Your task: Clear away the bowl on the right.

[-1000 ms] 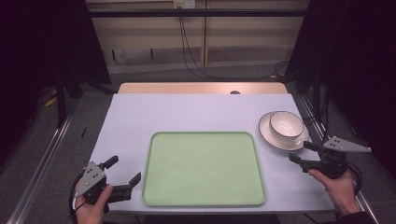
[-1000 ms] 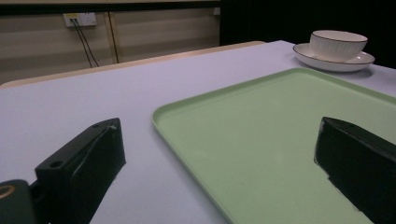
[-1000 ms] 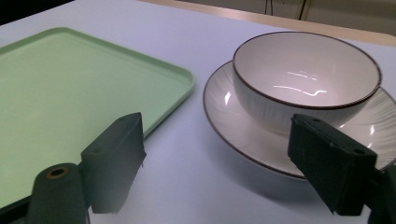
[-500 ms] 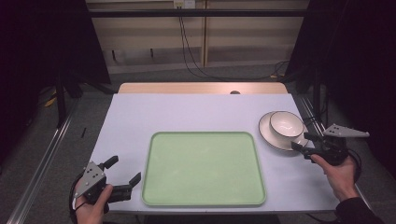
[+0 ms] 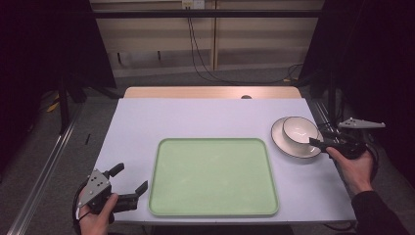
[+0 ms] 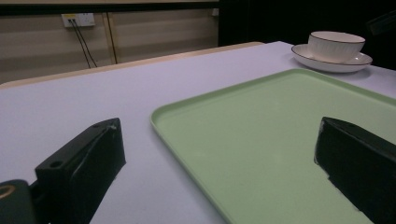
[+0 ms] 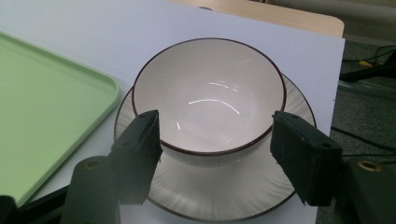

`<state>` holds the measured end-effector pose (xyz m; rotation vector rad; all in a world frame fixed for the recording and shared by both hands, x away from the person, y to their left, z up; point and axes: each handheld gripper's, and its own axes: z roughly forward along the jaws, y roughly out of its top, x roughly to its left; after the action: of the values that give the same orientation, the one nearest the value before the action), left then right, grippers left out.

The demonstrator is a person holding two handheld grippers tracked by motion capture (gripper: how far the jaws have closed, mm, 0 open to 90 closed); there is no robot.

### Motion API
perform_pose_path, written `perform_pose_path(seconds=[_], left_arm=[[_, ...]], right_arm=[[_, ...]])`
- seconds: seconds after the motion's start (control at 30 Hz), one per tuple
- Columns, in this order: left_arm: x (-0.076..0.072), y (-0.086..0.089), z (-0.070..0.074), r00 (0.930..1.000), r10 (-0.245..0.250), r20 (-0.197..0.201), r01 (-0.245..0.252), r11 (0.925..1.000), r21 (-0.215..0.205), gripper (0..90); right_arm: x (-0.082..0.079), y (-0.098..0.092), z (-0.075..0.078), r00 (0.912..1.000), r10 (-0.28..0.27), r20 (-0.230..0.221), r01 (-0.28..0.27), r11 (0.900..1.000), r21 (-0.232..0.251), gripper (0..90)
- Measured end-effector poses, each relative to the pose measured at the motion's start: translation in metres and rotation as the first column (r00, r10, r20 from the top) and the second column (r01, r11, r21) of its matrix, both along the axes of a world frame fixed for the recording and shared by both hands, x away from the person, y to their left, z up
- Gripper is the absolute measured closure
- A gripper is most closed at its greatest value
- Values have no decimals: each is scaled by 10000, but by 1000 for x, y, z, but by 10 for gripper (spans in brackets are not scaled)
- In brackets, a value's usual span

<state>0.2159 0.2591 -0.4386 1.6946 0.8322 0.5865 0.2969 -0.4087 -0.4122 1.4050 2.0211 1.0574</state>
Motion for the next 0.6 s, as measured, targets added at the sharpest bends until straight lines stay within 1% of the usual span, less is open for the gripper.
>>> perform_pose_path(seconds=[0.07, 0.1, 0.13, 0.17, 0.2, 0.23, 0.27, 0.3, 0.33, 0.37, 0.4, 0.43, 0.5, 0.53, 0.57, 0.6], left_arm=[[0, 0, 0, 10000, -14, -3, 14, 10000, 4, 17], [0, 0, 0, 10000, -2, -14, 2, 10000, 1, 17], [0, 0, 0, 10000, -2, -14, 2, 10000, 1, 17], [0, 0, 0, 10000, 0, -8, 0, 10000, 9, 17], [0, 0, 0, 10000, -11, 3, 11, 10000, 14, 17], [0, 0, 0, 10000, -11, -1, 11, 10000, 20, 17], [0, 0, 0, 10000, -11, -8, 11, 10000, 53, 17], [1, -1, 0, 10000, -26, -14, 26, 10000, 56, 17], [1, -1, 0, 10000, -26, -14, 26, 10000, 56, 17], [1, -1, 0, 10000, -25, -10, 25, 10000, 53, 17], [1, -1, 0, 10000, -25, -10, 25, 10000, 53, 17], [1, -1, 0, 10000, -31, -4, 31, 10000, 60, 17], [1, -1, 0, 10000, -19, -21, 19, 10000, 66, 17], [1, -1, 0, 10000, -27, -7, 27, 10000, 70, 17], [1, -1, 0, 10000, -19, -9, 19, 10000, 62, 17], [1, -1, 0, 10000, -19, -9, 19, 10000, 62, 17]], right_arm=[[4, -1, 0, 9999, -123, -12, 123, 9999, -42, 335], [8, -2, 0, 9998, -69, -188, 67, 9999, -113, 320], [8, -2, 0, 9998, -69, -188, 67, 9999, -113, 320], [12, -3, -1, 9993, -132, -340, 128, 9998, -125, 310], [12, -3, -1, 9993, -132, -340, 128, 9998, -125, 310], [14, -4, -2, 9989, -121, -458, 111, 9997, -219, 310], [16, -5, -2, 9987, -180, -481, 167, 9995, -272, 310], [21, -8, -1, 9981, -262, -562, 258, 9996, -88, 312], [22, -9, -1, 9979, -311, -568, 304, 9995, -131, 324], [25, -10, 0, 9980, -301, -561, 299, 9995, -38, 361], [25, -10, 0, 9980, -301, -561, 299, 9995, -38, 361], [31, -11, 0, 9978, -279, -605, 266, 9994, -216, 377], [35, -10, 0, 9966, -247, -789, 218, 9991, -369, 400], [38, -9, -1, 9964, -345, -774, 309, 9984, -471, 403], [41, -9, -2, 9963, -321, -792, 278, 9981, -548, 416], [43, -8, -3, 9946, -457, -935, 414, 9980, -480, 427]])
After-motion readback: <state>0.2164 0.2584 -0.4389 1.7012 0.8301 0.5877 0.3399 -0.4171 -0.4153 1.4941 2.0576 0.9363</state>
